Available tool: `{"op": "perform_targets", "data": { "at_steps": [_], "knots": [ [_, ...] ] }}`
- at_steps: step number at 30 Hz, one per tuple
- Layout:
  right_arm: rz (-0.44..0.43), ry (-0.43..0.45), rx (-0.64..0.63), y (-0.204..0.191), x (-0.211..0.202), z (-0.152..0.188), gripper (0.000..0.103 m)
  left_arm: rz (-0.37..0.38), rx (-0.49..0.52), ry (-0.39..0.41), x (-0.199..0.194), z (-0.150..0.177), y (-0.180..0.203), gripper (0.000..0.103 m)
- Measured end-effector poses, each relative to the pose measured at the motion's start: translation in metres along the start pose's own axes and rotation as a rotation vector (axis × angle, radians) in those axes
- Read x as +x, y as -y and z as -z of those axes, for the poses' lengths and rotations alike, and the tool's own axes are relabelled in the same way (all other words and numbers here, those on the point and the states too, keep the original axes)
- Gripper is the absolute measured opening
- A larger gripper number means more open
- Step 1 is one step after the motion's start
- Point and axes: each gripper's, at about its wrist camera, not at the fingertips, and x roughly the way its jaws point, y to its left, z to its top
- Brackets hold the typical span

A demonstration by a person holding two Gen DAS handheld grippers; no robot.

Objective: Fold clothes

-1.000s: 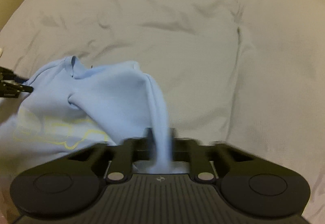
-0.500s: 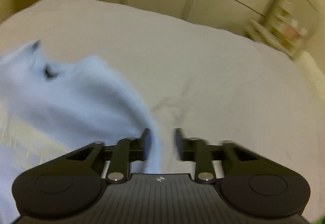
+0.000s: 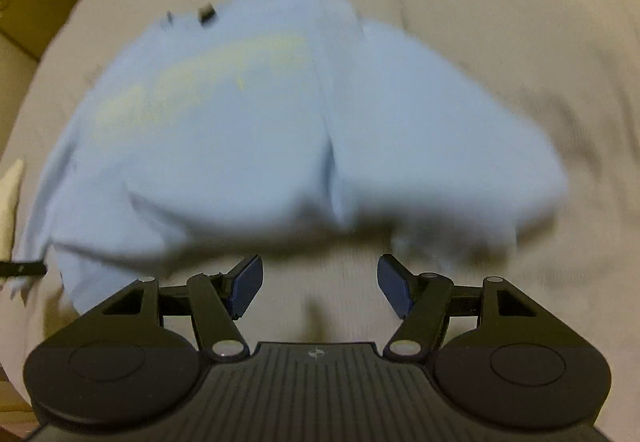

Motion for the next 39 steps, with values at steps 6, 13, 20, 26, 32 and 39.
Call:
{"op": "perform_targets", "data": {
  "at_steps": [6,13,20,26,32,39],
  "knots": [
    [0.063,0.096,-0.065,-0.001,0.015,0.018,0.068,0.081,-0.104,0.014,0.046,-0.006,0.003,0.063],
    [0.015,0.214,-0.137,0.000,0.049,-0.022,0.037,0.051,-0.036,0.076,0.039,-0.032,0.021,0.013],
    [-0.197,0.127,0.101,0.022,-0.031,-0.042,0.012,0.163,0.034,0.144,-0.100,-0.040,0.012,0.013],
    [-0.261,-0.077,0.229,0.036,-0.071,-0.029,0.077,0.025,0.033,0.028,-0.094,-0.019,-0.017,0.047],
    [-0.153,-0.106,0.327,0.037,-0.020,0.043,0.089,-0.028,-0.074,-0.084,-0.029,0.022,-0.053,0.047],
    [-0.185,-0.021,0.282,0.006,0.029,0.104,0.081,-0.004,-0.151,0.024,0.004,0.019,-0.074,0.072]
  ]
}}
